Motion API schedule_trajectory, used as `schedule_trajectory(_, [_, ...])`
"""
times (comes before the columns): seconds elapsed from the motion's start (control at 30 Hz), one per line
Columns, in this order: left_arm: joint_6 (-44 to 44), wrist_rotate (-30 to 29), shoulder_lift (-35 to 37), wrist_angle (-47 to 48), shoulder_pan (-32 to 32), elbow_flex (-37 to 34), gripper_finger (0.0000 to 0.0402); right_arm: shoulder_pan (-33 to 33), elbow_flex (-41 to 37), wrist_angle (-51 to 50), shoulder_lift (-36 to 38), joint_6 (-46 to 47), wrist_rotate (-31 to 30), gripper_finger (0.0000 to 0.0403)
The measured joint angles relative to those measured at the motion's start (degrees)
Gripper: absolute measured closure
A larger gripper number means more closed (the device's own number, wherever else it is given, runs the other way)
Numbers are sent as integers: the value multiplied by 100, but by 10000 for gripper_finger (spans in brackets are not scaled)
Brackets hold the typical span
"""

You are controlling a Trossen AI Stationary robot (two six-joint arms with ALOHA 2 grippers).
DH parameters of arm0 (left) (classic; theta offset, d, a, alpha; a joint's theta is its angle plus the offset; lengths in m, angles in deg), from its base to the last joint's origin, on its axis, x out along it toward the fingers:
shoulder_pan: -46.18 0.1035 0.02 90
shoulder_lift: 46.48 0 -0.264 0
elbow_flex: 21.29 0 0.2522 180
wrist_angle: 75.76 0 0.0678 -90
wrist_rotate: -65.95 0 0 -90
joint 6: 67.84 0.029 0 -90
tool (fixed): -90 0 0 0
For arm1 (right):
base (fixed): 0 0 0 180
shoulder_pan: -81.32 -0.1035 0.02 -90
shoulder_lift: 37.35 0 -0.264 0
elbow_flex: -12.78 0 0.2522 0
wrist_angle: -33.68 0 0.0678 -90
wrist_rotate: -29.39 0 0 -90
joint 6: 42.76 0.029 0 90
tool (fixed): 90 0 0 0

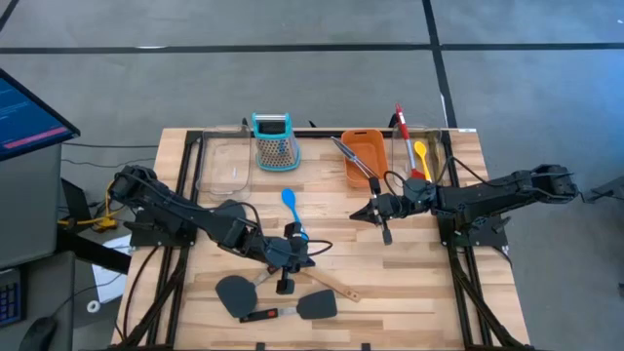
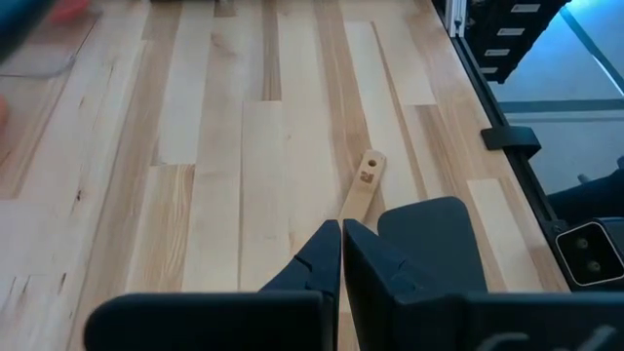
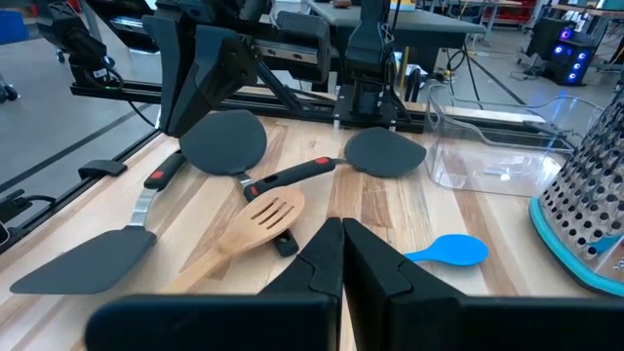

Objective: Pick & Place Kitchen Items
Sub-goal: Put the brown spatula into the right transparent bin

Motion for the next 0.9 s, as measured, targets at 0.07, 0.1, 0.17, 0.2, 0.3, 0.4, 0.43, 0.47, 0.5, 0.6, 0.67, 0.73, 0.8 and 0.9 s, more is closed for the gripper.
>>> schedule_trajectory(0.07, [-1, -2, 0, 0, 2, 0, 400, -1, 0, 0, 0, -5, 0, 403])
schedule_trajectory(0.1, [-1, -2, 0, 0, 0, 0, 399, 1, 0, 0, 0, -8, 0, 403])
schedule_trajectory(0.17, [1, -2, -1, 0, 0, 0, 396, 1, 0, 0, 0, -10, 0, 403])
schedule_trajectory(0.2, [5, -2, 0, 0, 0, 0, 394, 1, 0, 0, 0, -10, 0, 403])
schedule_trajectory(0.3, [58, -2, 0, 2, 0, 0, 384, 1, 0, 0, 0, -10, 0, 403])
schedule_trajectory(0.4, [69, -2, 0, 21, 0, 0, 369, 1, 0, -3, 0, -10, 1, 403])
schedule_trajectory(0.43, [69, -2, 0, 36, 0, 0, 364, 1, 0, -6, 0, -10, 1, 403])
schedule_trajectory(0.47, [69, -3, 0, 61, 0, 0, 359, 1, 0, -10, 0, -10, 1, 403])
schedule_trajectory(0.5, [71, -3, -1, 90, 0, -1, 354, 1, 0, -24, 0, -10, 0, 403])
schedule_trajectory(0.6, [73, -4, -1, 138, 0, -2, 338, 1, 0, -91, 0, -10, 2, 403])
schedule_trajectory(0.67, [75, -4, -2, 174, 0, -2, 330, 1, 0, -154, 0, -12, 0, 403])
schedule_trajectory(0.73, [79, -2, -2, 177, 0, -4, 325, 1, 0, -177, 0, -12, 1, 403])
schedule_trajectory(0.8, [84, -4, -2, 178, 0, -4, 324, 1, 0, -173, 0, -12, 2, 403])
schedule_trajectory(0.9, [63, -4, -2, 213, 0, -6, 324, 1, 0, -173, 0, -12, 1, 403])
